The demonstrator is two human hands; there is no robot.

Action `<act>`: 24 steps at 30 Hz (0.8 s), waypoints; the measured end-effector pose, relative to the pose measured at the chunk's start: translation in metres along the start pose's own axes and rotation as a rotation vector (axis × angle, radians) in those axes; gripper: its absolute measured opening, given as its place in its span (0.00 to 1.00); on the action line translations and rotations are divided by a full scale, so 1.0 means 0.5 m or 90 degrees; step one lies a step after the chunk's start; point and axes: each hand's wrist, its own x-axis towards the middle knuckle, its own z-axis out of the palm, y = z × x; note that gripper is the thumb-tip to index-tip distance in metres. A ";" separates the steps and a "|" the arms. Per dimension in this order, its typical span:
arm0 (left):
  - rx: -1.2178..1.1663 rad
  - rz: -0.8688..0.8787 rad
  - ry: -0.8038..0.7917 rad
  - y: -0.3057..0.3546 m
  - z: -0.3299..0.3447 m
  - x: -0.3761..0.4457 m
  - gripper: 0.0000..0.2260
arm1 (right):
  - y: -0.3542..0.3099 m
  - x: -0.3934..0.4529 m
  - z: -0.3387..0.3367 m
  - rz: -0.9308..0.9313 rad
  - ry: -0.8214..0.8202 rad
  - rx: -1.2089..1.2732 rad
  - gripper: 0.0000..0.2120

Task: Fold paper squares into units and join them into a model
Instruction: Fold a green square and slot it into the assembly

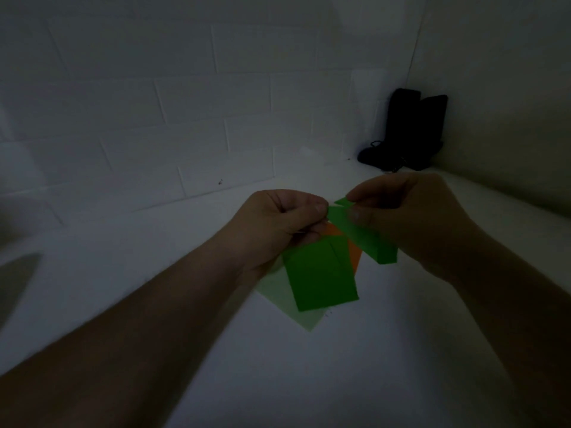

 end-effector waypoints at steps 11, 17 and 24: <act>0.169 0.084 -0.022 -0.006 -0.006 0.000 0.02 | 0.003 -0.002 0.008 -0.017 -0.028 -0.119 0.11; 0.428 0.141 -0.046 0.000 -0.014 -0.006 0.07 | -0.002 -0.008 0.007 -0.019 -0.019 -0.178 0.08; 0.341 0.083 -0.055 -0.002 -0.015 -0.003 0.05 | -0.006 -0.002 0.000 0.045 0.028 -0.018 0.20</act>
